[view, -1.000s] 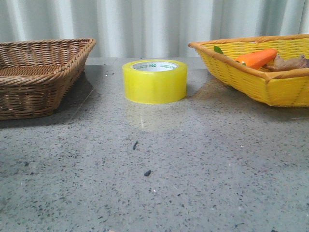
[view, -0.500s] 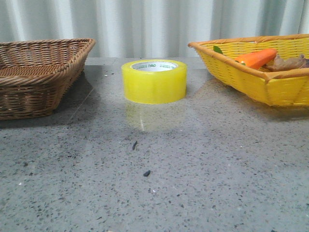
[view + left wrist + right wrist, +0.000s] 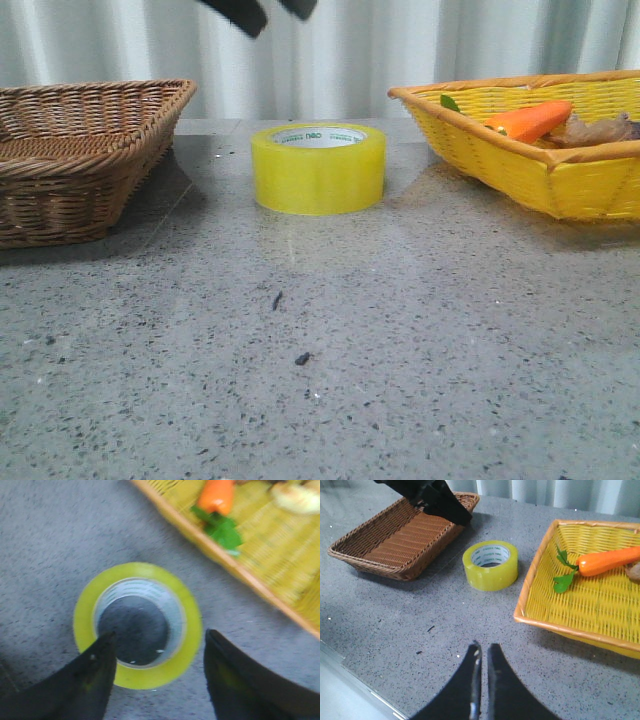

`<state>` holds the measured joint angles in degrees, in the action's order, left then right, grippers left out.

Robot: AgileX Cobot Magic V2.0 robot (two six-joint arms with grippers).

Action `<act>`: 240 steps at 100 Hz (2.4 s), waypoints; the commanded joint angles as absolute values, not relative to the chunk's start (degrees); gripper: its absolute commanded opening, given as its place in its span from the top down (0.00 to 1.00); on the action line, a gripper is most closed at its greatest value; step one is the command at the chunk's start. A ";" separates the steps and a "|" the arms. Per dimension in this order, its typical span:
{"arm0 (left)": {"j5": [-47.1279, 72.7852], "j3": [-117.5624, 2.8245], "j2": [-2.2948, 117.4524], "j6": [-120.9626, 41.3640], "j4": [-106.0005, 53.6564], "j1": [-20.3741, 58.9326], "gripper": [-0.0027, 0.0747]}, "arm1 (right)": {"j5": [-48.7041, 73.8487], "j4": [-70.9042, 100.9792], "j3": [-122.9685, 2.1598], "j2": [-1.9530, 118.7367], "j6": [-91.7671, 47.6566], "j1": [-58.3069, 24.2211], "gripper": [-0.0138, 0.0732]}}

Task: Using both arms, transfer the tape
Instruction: 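Lower the left gripper over the tape roll and grasp its rim, then lift the tape roll with the left gripper into the brown basket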

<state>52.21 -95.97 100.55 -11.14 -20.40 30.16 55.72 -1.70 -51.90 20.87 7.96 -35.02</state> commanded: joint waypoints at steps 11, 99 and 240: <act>50.28 -98.55 101.35 -8.96 -17.40 30.42 0.36 | 51.21 -2.82 -53.04 21.59 8.22 -34.92 0.91; 53.23 -98.84 108.24 -6.77 -19.20 30.29 0.99 | 50.50 -2.74 -53.04 21.59 8.22 -34.92 0.91; 58.36 -90.73 86.21 -3.55 -11.54 3.25 0.18 | 46.88 -2.57 -53.04 21.59 8.22 -34.92 0.91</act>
<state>62.63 -89.13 91.58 -4.59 -9.54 3.40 50.92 -1.78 -51.77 20.87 8.10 -35.02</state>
